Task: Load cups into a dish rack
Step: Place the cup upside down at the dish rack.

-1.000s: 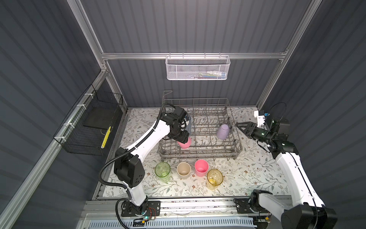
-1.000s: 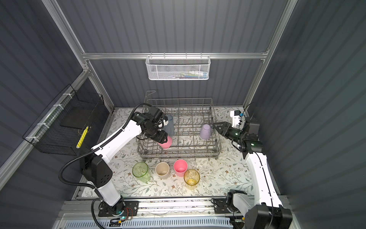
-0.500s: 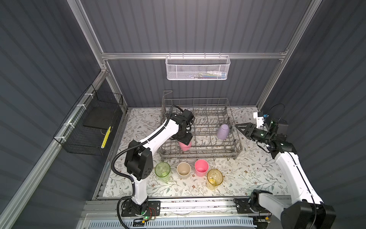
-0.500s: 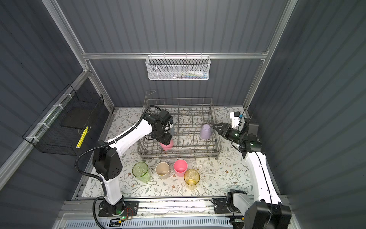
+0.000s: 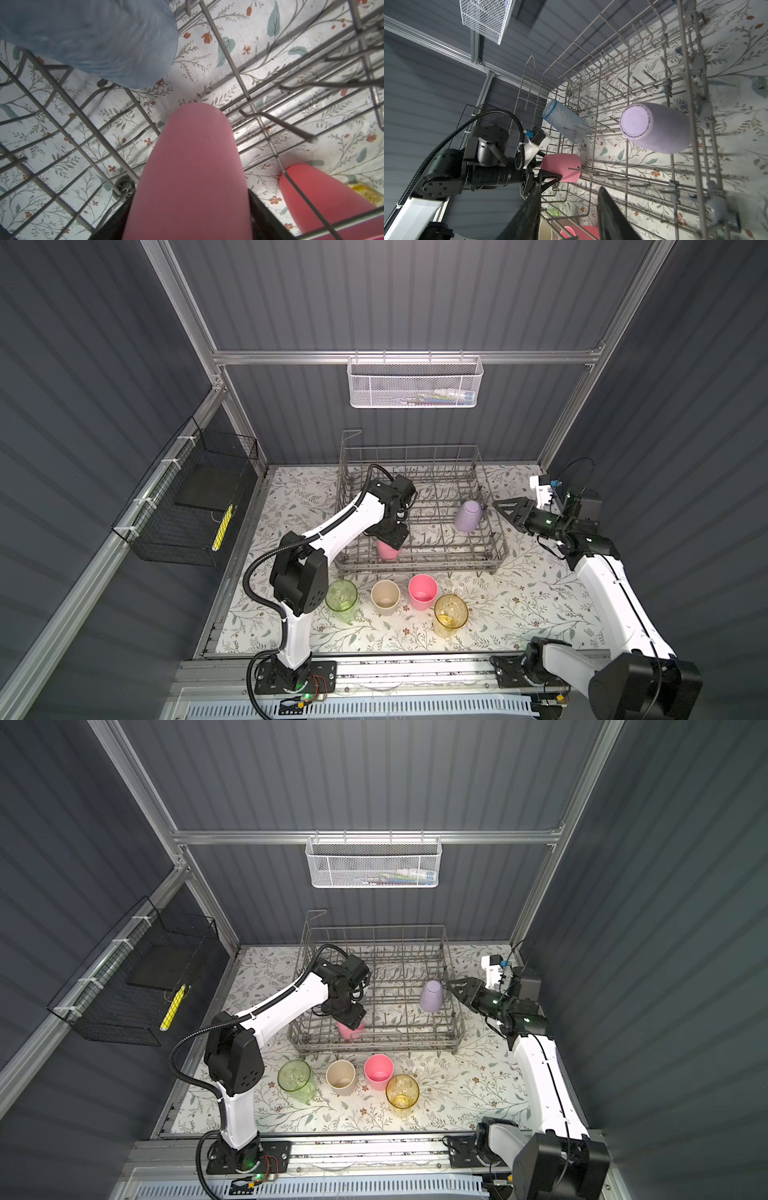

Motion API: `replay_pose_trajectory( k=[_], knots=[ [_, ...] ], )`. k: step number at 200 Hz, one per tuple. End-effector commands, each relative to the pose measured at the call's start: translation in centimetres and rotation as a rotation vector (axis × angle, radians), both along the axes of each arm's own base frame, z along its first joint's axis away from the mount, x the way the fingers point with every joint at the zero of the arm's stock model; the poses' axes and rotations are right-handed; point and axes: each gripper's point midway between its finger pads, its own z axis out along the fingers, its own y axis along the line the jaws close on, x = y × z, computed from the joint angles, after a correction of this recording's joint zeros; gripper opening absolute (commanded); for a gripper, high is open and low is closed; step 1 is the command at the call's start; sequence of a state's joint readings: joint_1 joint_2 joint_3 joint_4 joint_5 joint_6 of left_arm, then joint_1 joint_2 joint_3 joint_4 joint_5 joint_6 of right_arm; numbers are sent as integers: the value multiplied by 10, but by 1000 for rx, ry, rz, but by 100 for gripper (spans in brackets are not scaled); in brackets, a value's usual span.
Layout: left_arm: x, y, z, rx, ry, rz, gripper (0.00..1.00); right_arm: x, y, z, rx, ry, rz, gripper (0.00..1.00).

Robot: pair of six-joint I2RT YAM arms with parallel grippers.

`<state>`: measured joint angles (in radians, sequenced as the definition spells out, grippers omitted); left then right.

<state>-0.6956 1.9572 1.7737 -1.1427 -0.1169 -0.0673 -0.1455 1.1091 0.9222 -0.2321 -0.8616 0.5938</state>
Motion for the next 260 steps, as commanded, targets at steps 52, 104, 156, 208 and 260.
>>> replay_pose_trajectory(
  k=[52,104,156,208,260],
  knots=[
    [2,-10,34,-66,-53,2,96,-2,0,7,-4,-34,10,46],
    [13,-6,85,-129,-211,25,98,-30,8,26,-180,-88,8,47],
    [28,11,134,-140,-394,101,100,-94,48,23,-474,-130,180,48],
    [45,16,173,-207,-560,184,100,-153,77,-1,-588,-149,391,48],
    [59,32,195,-291,-640,283,100,-202,115,-40,-720,-116,643,47]
  ],
)
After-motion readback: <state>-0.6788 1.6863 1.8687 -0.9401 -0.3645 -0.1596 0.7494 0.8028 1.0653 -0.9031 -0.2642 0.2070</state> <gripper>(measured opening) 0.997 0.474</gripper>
